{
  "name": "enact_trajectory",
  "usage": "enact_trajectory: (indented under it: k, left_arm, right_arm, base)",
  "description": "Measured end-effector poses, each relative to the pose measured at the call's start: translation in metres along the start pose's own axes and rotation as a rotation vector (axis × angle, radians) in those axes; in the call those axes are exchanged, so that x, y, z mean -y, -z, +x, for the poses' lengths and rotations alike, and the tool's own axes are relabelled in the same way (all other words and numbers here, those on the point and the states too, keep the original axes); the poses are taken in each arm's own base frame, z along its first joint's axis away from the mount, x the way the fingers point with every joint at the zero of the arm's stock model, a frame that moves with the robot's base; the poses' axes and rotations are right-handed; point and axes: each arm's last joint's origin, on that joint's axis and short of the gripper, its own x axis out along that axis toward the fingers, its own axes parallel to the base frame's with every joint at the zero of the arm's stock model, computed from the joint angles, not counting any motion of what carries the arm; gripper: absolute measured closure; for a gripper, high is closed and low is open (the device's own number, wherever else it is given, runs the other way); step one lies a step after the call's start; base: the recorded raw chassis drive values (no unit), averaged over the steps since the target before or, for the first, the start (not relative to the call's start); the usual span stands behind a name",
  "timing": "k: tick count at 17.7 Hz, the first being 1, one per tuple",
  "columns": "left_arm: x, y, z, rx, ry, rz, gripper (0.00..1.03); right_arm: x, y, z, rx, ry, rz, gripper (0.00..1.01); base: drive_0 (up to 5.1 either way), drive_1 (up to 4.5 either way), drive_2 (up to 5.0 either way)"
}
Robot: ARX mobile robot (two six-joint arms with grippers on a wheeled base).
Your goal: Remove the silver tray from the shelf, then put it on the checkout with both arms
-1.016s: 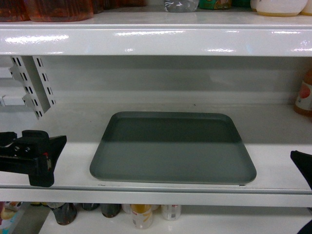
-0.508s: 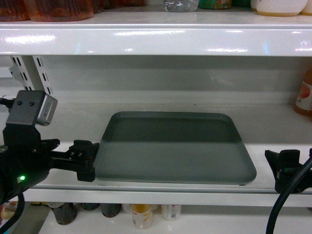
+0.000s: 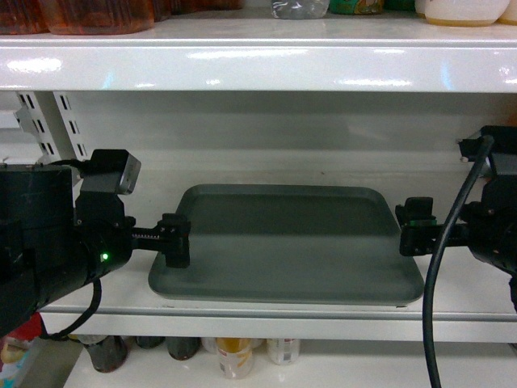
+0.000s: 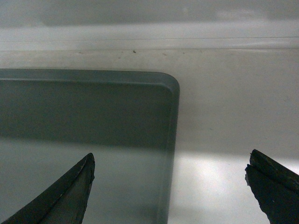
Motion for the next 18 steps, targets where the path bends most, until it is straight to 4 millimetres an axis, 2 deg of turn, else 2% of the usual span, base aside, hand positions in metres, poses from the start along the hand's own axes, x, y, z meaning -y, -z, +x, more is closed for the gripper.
enact_trajectory:
  k: [4,8,13,18]
  left_arm:
    - [-0.003,-0.002,0.024,-0.013,-0.004,-0.004,0.05]
    - [-0.007,-0.004,0.036,-0.017,-0.009,-0.01,0.05]
    - [-0.009,-0.005,0.043,-0.021,-0.014,-0.042,0.05]
    - [-0.009,-0.002,0.045,-0.033,0.001,-0.069,0.05]
  right_arm:
    - [-0.002,-0.004,0.025,-0.001,0.007,0.001,0.03]
    - [0.005,-0.004,0.04,-0.016,0.028,0.007,0.03]
    - [0.012,0.005,0.058,-0.058,0.046,0.024,0.03]
    - [0.003,0.017,0.076,-0.111,0.029,0.042,0.03]
  base:
    - [0.0,0.0,0.0]
    - [0.0,0.0,0.0]
    - [0.0,0.0,0.0]
    - [0.0,0.0,0.0]
